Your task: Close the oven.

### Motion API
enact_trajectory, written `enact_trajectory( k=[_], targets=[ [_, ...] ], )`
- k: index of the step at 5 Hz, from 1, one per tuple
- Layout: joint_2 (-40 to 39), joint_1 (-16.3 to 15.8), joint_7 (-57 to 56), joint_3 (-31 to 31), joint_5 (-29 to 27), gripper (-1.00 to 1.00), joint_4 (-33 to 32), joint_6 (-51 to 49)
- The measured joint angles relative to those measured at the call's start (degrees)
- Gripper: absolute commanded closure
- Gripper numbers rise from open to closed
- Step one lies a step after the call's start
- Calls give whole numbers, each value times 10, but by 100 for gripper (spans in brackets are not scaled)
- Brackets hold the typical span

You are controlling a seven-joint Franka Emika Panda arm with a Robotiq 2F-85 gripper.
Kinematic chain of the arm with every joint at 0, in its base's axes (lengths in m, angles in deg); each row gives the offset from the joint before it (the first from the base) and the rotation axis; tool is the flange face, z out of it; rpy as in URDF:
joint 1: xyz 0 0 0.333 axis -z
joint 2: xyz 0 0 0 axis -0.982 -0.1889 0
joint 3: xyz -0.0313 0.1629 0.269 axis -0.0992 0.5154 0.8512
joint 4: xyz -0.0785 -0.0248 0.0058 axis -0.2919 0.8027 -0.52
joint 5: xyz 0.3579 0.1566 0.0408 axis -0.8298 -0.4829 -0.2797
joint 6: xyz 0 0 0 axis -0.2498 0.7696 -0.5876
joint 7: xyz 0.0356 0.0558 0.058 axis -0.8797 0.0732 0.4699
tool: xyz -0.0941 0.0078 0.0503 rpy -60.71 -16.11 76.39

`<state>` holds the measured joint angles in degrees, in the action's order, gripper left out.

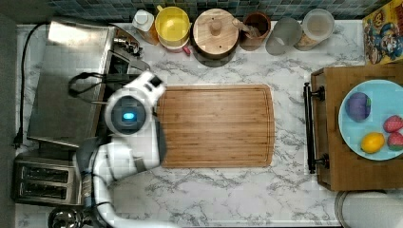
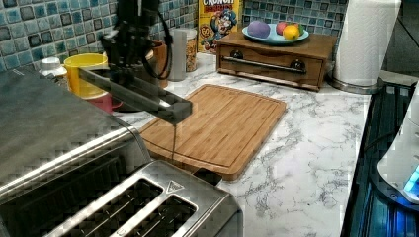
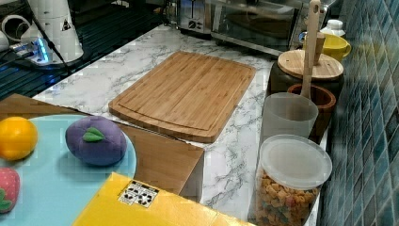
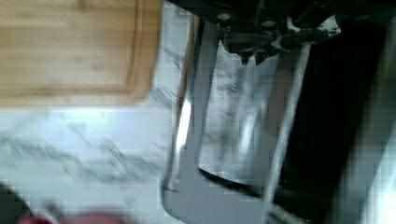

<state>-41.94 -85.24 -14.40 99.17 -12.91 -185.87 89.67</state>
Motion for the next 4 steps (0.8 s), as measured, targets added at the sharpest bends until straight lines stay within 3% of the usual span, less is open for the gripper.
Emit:
enact_trajectory(
  k=[2, 3, 4],
  targets=[
    [-48, -87, 281, 46, 344, 100, 125, -154],
    [-42, -93, 347, 59, 354, 100, 125, -166],
    [-5, -77, 347, 56, 270, 100, 93, -77]
  ],
)
